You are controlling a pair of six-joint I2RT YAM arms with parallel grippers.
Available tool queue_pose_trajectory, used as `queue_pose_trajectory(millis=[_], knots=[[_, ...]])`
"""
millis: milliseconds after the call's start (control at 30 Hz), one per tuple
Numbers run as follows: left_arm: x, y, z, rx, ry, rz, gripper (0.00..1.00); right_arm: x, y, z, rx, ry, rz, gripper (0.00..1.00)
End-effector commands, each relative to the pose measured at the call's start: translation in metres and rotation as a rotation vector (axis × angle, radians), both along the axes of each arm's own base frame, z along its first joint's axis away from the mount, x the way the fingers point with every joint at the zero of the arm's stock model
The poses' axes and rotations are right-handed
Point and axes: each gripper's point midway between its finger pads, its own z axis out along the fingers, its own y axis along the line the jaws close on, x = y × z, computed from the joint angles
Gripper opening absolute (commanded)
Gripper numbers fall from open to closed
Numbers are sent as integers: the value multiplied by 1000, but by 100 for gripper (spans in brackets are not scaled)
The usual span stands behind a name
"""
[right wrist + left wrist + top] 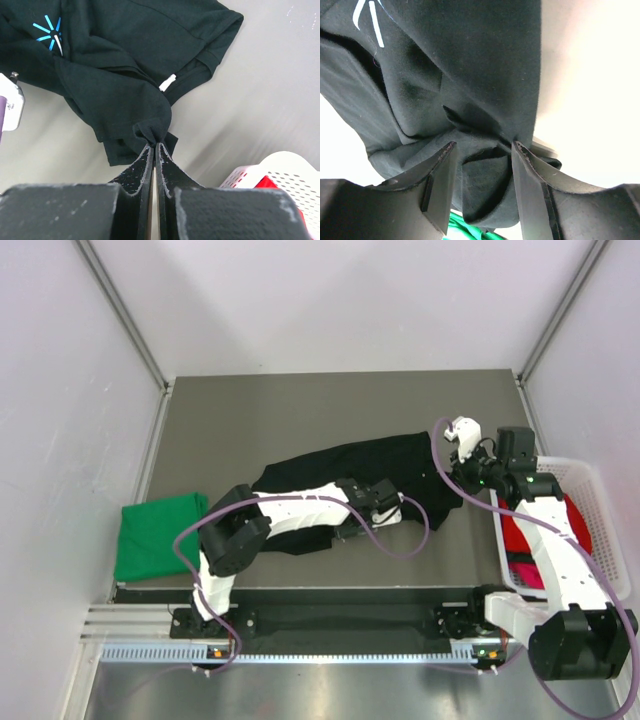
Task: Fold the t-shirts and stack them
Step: Flatten the tshirt out
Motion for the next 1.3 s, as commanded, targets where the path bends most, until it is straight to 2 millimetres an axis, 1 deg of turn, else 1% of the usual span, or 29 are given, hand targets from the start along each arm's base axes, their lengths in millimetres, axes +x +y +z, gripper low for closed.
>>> queue_pose_trajectory(millis=[0,200,300,367,400,433,533,567,600,667,733,767,800,833,867,900,933,967,1000,1033,1067,1100,1133,1167,1200,1233,1267], knots=[[8,1,-2,24,-39,0,53,5,0,5,9,-37,9,0],[15,0,-10,54,-58,6,53,3,-1,2,7,-35,11,0],[15,-3,-11,52,-53,7,50,2,0,1,7,-34,12,0],[18,-3,-10,53,-66,8,35,2,0,1,8,-35,12,0],[20,-4,-7,46,-77,10,29,2,0,3,8,-41,12,0],[21,-4,-6,47,-83,7,27,1,0,1,9,-38,12,0],[27,-5,4,42,-123,8,15,1,-1,1,5,-43,10,0],[29,-6,8,36,-136,10,4,1,-1,1,4,-43,9,0],[31,-6,14,29,-151,10,0,1,-1,2,4,-45,9,0],[37,-8,25,12,-170,15,0,2,-1,4,6,-48,8,0],[45,-7,44,-13,-207,20,0,3,-1,9,7,-60,7,0],[54,-4,54,-24,-229,34,0,4,-1,12,8,-62,6,0],[63,-1,73,-54,-266,47,0,5,-1,14,6,-68,3,0],[71,6,83,-63,-287,53,0,7,-3,21,1,-86,-6,0],[91,23,98,-94,-304,115,0,9,-4,27,4,-102,-21,0],[101,36,120,-134,-322,155,0,12,-6,33,2,-119,-33,0],[111,49,133,-163,-328,200,0,18,-7,47,2,-157,-46,0],[134,73,156,-232,-336,276,0,25,-18,59,5,-193,-88,0],[140,91,178,-266,-358,308,0,32,-20,66,7,-207,-104,0],[155,119,195,-286,-389,368,0,41,-23,88,10,-253,-119,0],[161,129,214,-320,-424,371,0,46,-25,98,21,-265,-135,0],[159,142,238,-345,-477,373,0,57,-28,99,27,-249,-150,0],[163,152,255,-342,-534,359,0,67,-30,127,35,-303,-162,0],[164,164,266,-331,-570,365,0,74,-35,138,59,-309,-192,0],[160,174,286,-334,-626,368,0,86,-38,142,73,-301,-209,0],[162,182,301,-329,-676,361,0,95,-45,176,92,-365,-227,0],[161,187,311,-324,-709,363,0,101,-47,188,124,-374,-246,0]])
